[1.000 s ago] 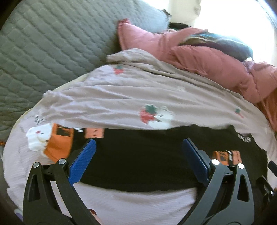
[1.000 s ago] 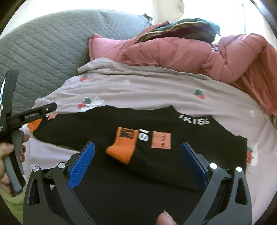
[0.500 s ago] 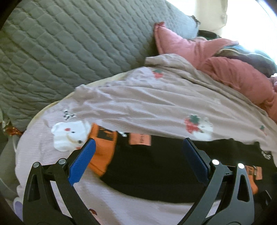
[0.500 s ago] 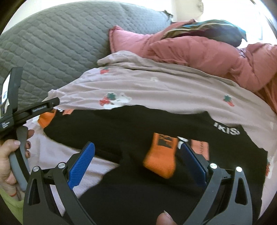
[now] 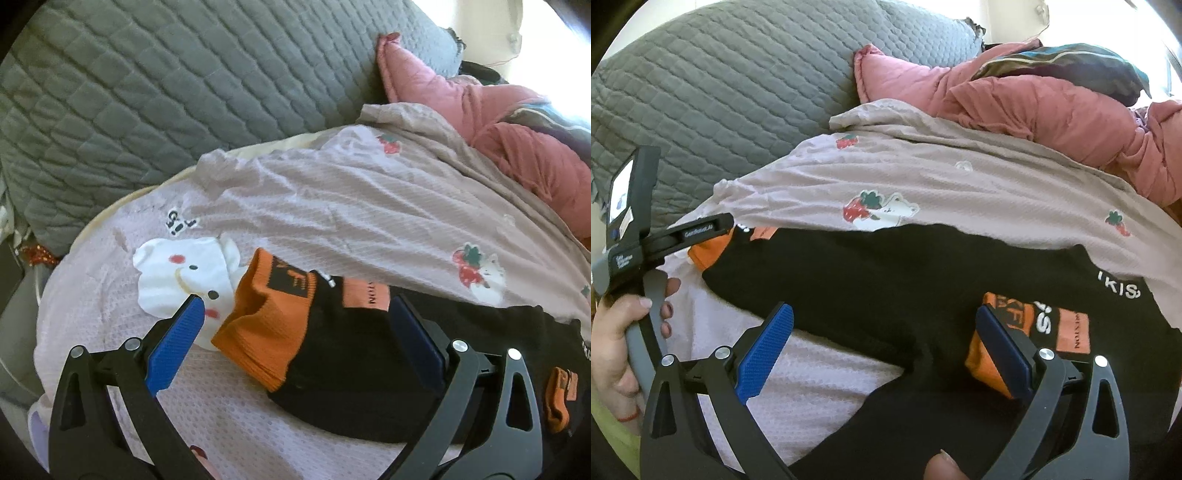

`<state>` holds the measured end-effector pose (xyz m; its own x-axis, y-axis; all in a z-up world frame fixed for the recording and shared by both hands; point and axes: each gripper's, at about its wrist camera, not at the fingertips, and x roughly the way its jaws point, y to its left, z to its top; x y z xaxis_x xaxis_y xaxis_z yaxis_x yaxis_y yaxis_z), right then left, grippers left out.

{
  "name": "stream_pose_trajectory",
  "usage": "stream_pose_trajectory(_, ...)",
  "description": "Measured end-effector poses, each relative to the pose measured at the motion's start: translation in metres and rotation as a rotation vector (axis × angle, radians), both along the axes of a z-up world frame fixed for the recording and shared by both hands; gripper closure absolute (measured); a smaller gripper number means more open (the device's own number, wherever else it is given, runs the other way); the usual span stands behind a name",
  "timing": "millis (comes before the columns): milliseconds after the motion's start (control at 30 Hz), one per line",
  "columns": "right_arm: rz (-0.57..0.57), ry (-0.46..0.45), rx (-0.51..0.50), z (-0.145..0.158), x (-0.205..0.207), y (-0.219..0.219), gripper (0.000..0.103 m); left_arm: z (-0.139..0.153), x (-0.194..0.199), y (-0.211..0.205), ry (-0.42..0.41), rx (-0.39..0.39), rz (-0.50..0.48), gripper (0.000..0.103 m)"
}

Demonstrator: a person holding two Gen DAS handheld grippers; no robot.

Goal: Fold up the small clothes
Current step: 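Move the left tool to the other orange sleeve cuff and grasp it, then carry the second cuff across the shirt body with the left tool, release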

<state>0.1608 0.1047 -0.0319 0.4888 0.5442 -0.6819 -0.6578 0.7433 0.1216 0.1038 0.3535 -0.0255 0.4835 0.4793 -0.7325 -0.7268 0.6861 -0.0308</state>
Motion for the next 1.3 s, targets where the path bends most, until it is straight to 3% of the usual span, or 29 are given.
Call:
stream_pose_trajectory(333, -0.027, 0.025, -0.009, -0.010, -0.002, -0.008, 0.005, -0.023, 0.006, 0.013, 0.014, -0.070, -0.022, 0.010)
stream_pose_trajectory(433, -0.044, 0.031, -0.002, -0.011, -0.002, -0.015, 0.005, -0.022, 0.007, 0.010, 0.002, -0.060, -0.038, 0.027)
stream_pose_trajectory(533, -0.069, 0.039, 0.004, -0.012, 0.000, -0.026, 0.005, -0.021, 0.009, 0.008, -0.005, -0.060, -0.065, 0.062)
stream_pose_trajectory(600, -0.086, 0.042, 0.004, -0.012, 0.001, -0.031, 0.005, -0.022, 0.011, 0.005, 0.000, -0.069, -0.092, 0.081)
stream_pose_trajectory(667, -0.100, 0.049, 0.005, -0.014, 0.001, -0.037, 0.005, -0.021, 0.013, 0.002, -0.005, -0.073, -0.118, 0.089)
stream_pose_trajectory(1033, -0.166, 0.057, 0.026, -0.009, -0.002, -0.077, 0.005, 0.012, 0.014, -0.038, -0.195, -0.166, -0.331, 0.094)
stream_pose_trajectory(1100, -0.185, 0.057, 0.034, -0.007, -0.001, -0.087, 0.005, 0.017, 0.015, -0.050, -0.241, -0.211, -0.384, 0.094)
stream_pose_trajectory(1300, -0.248, 0.055, 0.055, -0.003, 0.005, -0.119, 0.005, 0.026, 0.025, -0.085, -0.276, -0.261, -0.490, 0.094)
